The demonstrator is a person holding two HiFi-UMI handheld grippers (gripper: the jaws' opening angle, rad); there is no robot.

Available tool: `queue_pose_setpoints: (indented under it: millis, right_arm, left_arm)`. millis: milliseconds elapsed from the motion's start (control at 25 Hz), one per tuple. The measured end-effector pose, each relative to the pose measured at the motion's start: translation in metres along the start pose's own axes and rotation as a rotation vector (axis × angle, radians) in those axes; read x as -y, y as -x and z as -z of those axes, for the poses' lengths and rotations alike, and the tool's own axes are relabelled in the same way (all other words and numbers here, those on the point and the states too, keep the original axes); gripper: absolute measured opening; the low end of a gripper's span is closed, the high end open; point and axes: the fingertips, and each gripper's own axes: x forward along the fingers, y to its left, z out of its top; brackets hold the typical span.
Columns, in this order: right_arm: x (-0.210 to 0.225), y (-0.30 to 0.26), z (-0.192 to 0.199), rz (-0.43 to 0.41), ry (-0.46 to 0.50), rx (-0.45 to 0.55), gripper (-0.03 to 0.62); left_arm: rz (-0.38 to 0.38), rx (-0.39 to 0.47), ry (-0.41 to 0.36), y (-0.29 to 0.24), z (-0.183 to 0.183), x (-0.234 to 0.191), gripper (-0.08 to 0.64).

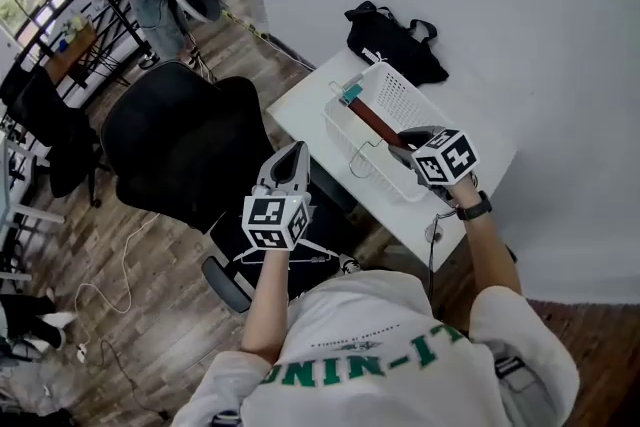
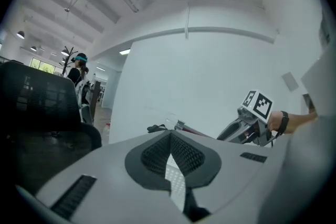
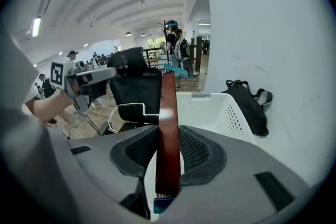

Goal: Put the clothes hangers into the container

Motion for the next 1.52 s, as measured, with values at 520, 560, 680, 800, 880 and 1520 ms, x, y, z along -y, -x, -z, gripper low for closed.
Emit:
queue_pose_setpoints:
  millis: [520,560,680,800,880,1520]
  right_arm:
    - [0.113,-0.083,0.094,0.037,-0.104,-0.403,0.138]
    - [0.121,-0.094,0.100,0.047,-0.099,-0.433,0.138]
    - [0.138,-0.128,0.114,0.059,-0.139,-0.485,0.138]
    - [0.146,-0.160,0.129,0.098,-0.168,-0.528,0.138]
    - [0.148,-0.176,0.142,0.110,-0.179,-0.555,0.138]
    - [0.124,-0.197,0.160,0.029,-0.160,-0.562,0.396]
  left_arm:
    - [0.073,-0.043,-0.003,-0.043,0.011,0.030,0.011]
    - [0.063,-0.046,0.000,-0.042,0.012,0.026,0.009]
    - [0.024,-0.051,0.002,-0.039,0.014,0.013,0.009]
    - [-0.019,-0.062,0.006,-0.032,0.019,-0.002,0.009]
    - [-0.046,-0.070,0.014,-0.027,0.024,-0.011,0.011]
    - [-0.084,-0.094,0.073,-0.009,0.054,-0.024,0.009]
